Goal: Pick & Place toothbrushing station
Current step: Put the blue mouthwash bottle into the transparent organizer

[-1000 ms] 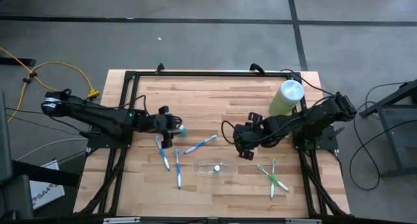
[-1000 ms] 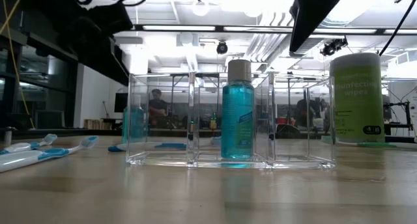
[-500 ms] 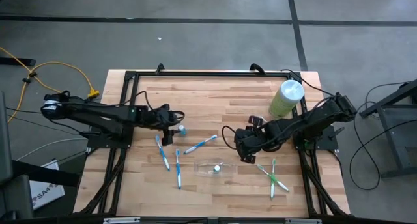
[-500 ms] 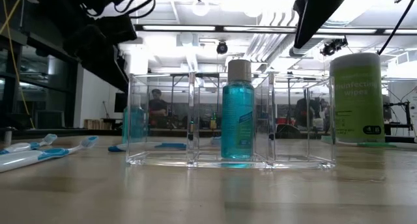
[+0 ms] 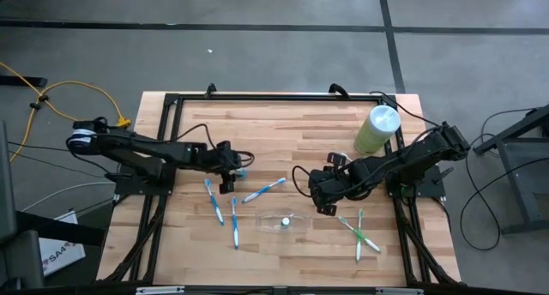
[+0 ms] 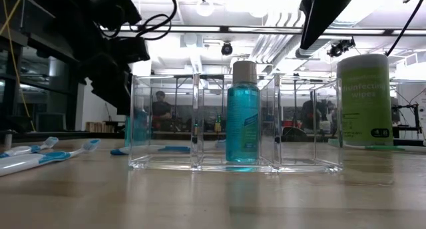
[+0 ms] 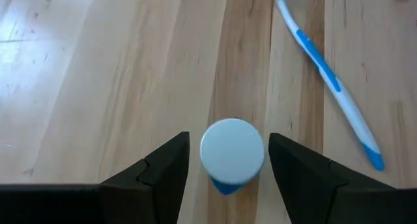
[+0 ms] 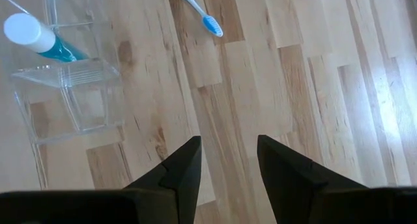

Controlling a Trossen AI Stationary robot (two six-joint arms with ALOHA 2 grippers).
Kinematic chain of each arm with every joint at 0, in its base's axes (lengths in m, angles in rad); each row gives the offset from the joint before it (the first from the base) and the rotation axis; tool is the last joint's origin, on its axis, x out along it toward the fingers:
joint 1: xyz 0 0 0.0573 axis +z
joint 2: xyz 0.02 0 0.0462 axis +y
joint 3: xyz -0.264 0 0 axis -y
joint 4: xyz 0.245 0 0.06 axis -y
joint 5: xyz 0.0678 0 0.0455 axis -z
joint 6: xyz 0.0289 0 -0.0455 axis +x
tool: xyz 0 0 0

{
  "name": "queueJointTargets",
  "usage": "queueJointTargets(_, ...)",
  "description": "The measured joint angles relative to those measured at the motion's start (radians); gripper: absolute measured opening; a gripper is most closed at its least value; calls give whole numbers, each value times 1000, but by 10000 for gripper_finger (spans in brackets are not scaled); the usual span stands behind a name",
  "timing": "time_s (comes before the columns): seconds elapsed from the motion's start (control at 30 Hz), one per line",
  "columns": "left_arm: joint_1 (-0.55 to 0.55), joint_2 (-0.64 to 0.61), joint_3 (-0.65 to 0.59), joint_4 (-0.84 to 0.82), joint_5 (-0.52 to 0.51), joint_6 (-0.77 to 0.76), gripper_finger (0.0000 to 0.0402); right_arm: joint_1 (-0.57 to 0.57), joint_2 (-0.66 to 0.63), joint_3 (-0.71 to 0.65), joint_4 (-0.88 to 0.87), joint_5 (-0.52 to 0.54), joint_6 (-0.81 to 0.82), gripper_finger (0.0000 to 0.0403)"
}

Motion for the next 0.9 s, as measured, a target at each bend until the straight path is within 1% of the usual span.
queueJointTargets(0.43,0,5,0,4,-12,1,201,-1,0,0,2,0,0,142)
queueJointTargets(0.53,0,5,0,4,-12,1,188,-1,0,0,2,0,0,142)
queueJointTargets(0.73,0,0,0,5,-12,-7,148,-1,0,0,2,0,0,142)
queueJointTargets(0.9,0,0,0,3,-12,-13,129,-1,0,0,2,0,0,142)
